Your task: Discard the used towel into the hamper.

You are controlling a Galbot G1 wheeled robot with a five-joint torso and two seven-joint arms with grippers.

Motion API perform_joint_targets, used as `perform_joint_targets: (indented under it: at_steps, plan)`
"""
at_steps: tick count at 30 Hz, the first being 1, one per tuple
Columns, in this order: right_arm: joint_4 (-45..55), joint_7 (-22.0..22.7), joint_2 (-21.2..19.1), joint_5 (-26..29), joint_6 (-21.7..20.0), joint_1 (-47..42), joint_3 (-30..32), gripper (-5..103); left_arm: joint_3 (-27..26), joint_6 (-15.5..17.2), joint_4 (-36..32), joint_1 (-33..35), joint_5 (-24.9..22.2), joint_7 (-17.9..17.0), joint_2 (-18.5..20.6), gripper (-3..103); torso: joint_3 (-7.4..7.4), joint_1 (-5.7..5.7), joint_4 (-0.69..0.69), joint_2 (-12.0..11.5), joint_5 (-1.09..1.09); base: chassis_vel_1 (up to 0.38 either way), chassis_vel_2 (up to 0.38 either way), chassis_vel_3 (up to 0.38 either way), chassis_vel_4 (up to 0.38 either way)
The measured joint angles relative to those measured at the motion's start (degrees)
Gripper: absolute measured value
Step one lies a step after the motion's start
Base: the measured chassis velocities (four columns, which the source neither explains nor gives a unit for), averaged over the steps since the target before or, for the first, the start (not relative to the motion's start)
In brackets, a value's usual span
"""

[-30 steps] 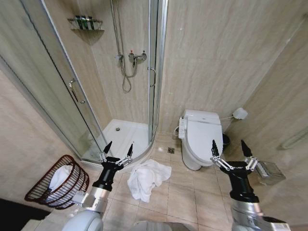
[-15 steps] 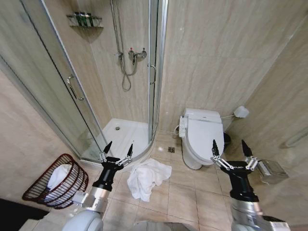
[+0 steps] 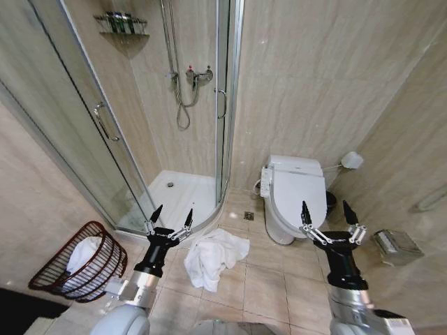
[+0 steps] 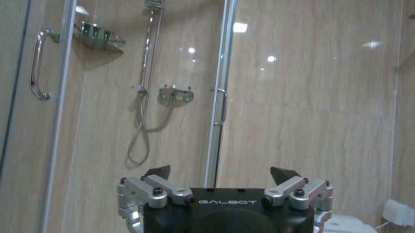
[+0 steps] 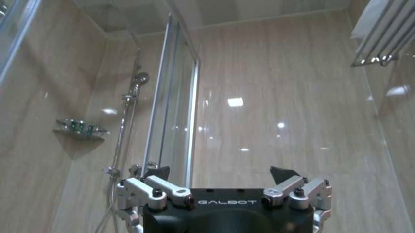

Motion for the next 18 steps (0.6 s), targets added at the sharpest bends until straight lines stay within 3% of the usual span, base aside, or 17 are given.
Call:
perform_joint_targets:
  at_steps: [18]
  plan:
    - [1.5,0.8,-1.7,0.5,-1.0,-0.8,-0.7,100,0.0,0.0,0.0,0.0,0.0,0.0,0.0,100,-2.74,-2.16,0.0,-4.9,0.0,0.0,0.0,0.0,0.0]
